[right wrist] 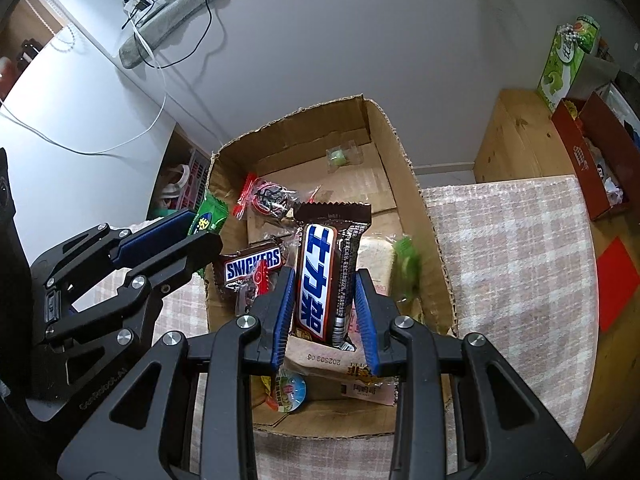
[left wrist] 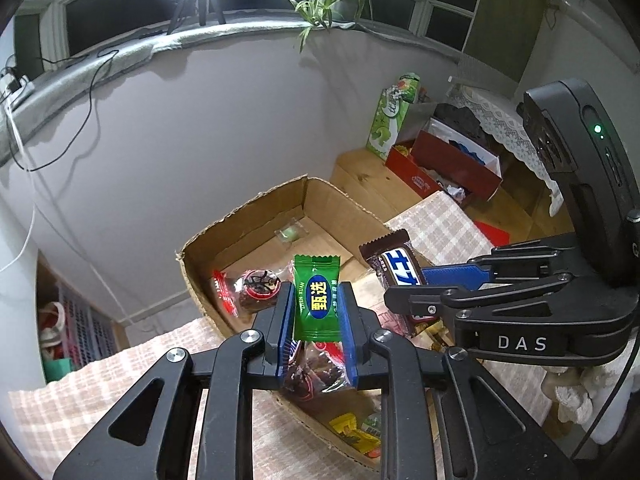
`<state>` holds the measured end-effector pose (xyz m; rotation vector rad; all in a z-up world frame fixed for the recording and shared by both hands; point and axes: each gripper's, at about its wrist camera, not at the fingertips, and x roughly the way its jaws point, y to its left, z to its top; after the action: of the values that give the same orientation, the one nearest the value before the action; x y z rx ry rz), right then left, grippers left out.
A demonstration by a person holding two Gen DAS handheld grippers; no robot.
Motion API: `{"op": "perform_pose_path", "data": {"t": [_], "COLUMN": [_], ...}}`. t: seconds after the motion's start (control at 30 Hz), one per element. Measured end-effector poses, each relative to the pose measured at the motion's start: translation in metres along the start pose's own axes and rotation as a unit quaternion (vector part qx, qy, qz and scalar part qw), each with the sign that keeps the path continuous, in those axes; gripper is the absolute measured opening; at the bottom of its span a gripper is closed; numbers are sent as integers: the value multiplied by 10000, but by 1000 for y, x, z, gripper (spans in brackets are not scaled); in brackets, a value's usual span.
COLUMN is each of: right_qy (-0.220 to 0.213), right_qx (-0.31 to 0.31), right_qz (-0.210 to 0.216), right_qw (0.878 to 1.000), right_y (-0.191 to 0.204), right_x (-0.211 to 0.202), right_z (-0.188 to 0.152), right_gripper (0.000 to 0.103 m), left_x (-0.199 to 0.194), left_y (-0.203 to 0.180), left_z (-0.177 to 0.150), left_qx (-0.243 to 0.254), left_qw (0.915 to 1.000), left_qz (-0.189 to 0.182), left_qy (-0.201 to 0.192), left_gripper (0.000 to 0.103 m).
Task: Organize snacks
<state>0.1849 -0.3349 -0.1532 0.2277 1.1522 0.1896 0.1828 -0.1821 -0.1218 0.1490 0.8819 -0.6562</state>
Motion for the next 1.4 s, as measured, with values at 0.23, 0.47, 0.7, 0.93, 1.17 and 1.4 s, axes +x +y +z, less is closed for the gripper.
{"op": "perform_pose_path", "data": {"t": [0.23, 0.47, 0.7, 0.93, 1.17, 1.4], "right_qy": [-21, -119, -263, -483, -802, -1028], "right_qx": [-43, -72, -61, -16, 29, -21], "right_qz": [-22, -120, -144, -136, -226, -337], "right_qw": [10000, 9998, 9995, 9987, 9965, 9941], "right_y": [3, 3, 4, 4, 3, 7], "right_x": [-3, -12, -28, -51, -80, -102], "right_z": [-1, -3, -12, -27, -50, -78], "right_gripper": [31, 49, 49, 58, 64, 74], "left_x": [-3, -10, -28, -59, -89, -115], "left_y": [-2, -3, -7, -16, -24, -22], "left_z": [0, 0, 1, -3, -15, -40], "left_qx": [-24, -4, -9, -11, 21, -470], "left_qw": [10000, 9999, 9997, 9991, 9982, 9962], "left_qz": [55, 74, 72, 107, 229, 506], "left_qy": [-19, -78, -219, -413, -562, -523], "left_gripper": [21, 21, 29, 37, 55, 71]}}
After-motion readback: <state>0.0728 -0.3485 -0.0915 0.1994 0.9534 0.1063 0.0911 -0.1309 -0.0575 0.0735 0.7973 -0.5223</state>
